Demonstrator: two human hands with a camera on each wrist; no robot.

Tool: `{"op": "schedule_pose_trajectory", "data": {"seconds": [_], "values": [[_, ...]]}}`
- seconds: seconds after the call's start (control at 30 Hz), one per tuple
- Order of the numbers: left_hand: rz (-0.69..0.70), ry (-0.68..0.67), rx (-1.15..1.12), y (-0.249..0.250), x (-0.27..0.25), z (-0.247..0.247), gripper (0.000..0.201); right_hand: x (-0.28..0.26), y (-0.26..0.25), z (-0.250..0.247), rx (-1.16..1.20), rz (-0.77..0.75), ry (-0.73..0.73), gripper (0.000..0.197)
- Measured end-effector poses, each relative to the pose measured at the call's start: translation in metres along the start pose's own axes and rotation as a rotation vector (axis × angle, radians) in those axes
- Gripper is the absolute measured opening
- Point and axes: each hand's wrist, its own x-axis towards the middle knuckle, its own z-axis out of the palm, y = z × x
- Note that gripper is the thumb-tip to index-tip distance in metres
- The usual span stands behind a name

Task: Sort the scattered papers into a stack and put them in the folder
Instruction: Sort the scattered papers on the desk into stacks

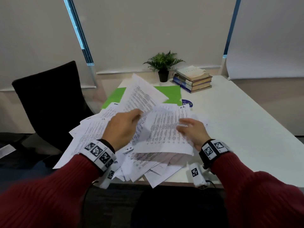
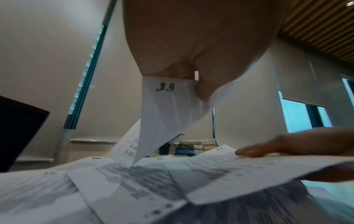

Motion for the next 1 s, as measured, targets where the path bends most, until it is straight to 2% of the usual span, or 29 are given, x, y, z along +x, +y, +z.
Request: {"op": "schedule_pose_trajectory", "data": {"seconds": [0.07,0.1,0.2,0.27,0.33,0.4,0.47,0.53,0.57,0.6,0.67,0.87,0.93,1.0], "values": [[0.041,-0.126,0.010,0.004,-0.007,0.015,0.019,0.001,0.004,0.011,0.007,0.049,0.004,0.021],[0.064,-0.190,0.027,0.004,-0.011,0.021,0.020,-0.003,0.002,0.014,0.043,0.087,0.010,0.019],[0.121,-0.388,0.050,0.002,-0.018,0.039,0.023,-0.005,0.001,0.018,0.187,0.299,-0.003,0.062],[0.129,-0.527,-0.008,-0.001,-0.020,0.044,0.029,-0.005,0.001,0.020,0.135,0.322,-0.007,0.071],[0.116,-0.640,-0.073,-0.003,-0.020,0.043,0.037,-0.006,0.006,0.021,0.034,0.241,0.013,0.058],[0.017,-0.683,-0.199,-0.008,-0.015,0.035,0.037,-0.005,0.011,0.018,0.002,0.174,0.039,0.036],[-0.137,-0.617,-0.343,-0.022,-0.006,0.025,0.032,-0.003,0.013,0.014,0.001,0.121,0.089,0.025],[-0.346,-0.455,-0.379,-0.042,0.008,0.021,0.025,0.002,0.011,0.010,-0.002,0.073,0.115,0.031],[-0.457,-0.368,-0.296,-0.052,0.015,0.020,0.024,0.005,0.012,0.008,-0.003,0.070,0.100,0.036],[-0.554,-0.307,-0.160,-0.062,0.020,0.022,0.032,0.007,0.010,0.007,0.005,0.076,0.076,0.044],[-0.705,-0.281,0.050,-0.073,0.022,0.028,0.054,0.006,0.011,0.005,-0.005,0.085,0.025,0.061],[-0.850,-0.275,0.032,-0.079,0.027,0.047,0.056,0.012,0.024,0.001,-0.072,0.067,0.010,0.094],[-0.801,-0.197,0.079,-0.082,0.034,0.049,0.039,0.013,0.026,0.002,-0.050,0.055,0.000,0.108],[-0.752,-0.027,0.087,-0.086,0.042,0.045,0.016,0.013,0.028,0.002,-0.044,0.019,-0.026,0.116]]}}
